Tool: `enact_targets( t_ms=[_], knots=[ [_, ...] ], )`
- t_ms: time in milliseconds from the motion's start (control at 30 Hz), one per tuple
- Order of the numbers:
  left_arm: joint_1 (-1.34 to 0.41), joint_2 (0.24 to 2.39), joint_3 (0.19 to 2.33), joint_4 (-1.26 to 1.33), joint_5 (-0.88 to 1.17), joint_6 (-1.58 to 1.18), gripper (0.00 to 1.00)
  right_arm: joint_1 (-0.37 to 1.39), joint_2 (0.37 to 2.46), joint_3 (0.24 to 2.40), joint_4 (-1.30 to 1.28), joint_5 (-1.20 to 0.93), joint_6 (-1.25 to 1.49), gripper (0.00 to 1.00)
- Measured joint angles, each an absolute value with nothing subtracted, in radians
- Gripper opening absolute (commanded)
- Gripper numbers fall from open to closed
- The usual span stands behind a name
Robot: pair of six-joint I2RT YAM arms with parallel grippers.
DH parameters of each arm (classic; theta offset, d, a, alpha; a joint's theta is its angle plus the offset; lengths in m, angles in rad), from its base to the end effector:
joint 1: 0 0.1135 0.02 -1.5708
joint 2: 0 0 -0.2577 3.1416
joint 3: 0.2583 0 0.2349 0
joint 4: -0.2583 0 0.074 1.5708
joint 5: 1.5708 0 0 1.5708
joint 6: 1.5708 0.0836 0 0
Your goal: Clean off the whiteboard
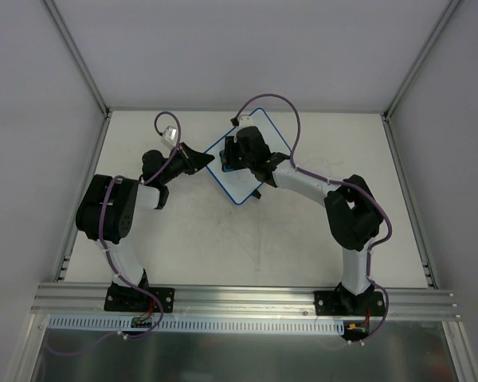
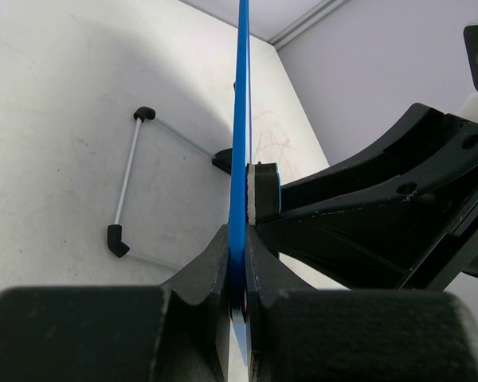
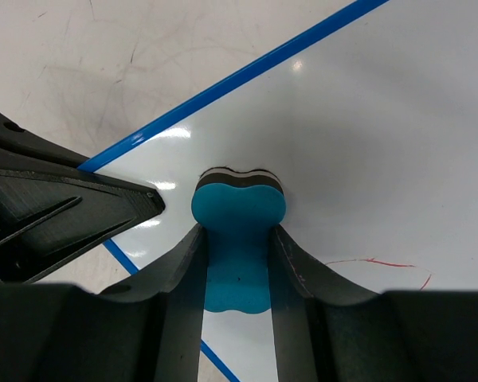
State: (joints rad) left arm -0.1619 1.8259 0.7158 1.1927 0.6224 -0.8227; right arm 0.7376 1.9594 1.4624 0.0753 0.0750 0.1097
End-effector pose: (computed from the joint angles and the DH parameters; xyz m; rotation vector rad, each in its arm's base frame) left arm 0.3683 -0.1095 0.1978 0.0094 1.6381 -1.2323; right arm 0.3665 0.3245 0.2320 -0.5776 1.9380 0.4689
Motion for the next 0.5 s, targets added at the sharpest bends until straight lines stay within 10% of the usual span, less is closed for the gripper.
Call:
enact_targets(
  t_ms=[500],
  knots=[
    [-0.162,1.827,0.716,1.197,0.624,-0.824,0.00,0.591,1.907,1.264,0.237,-0.068,0.279,0.00]
  ],
)
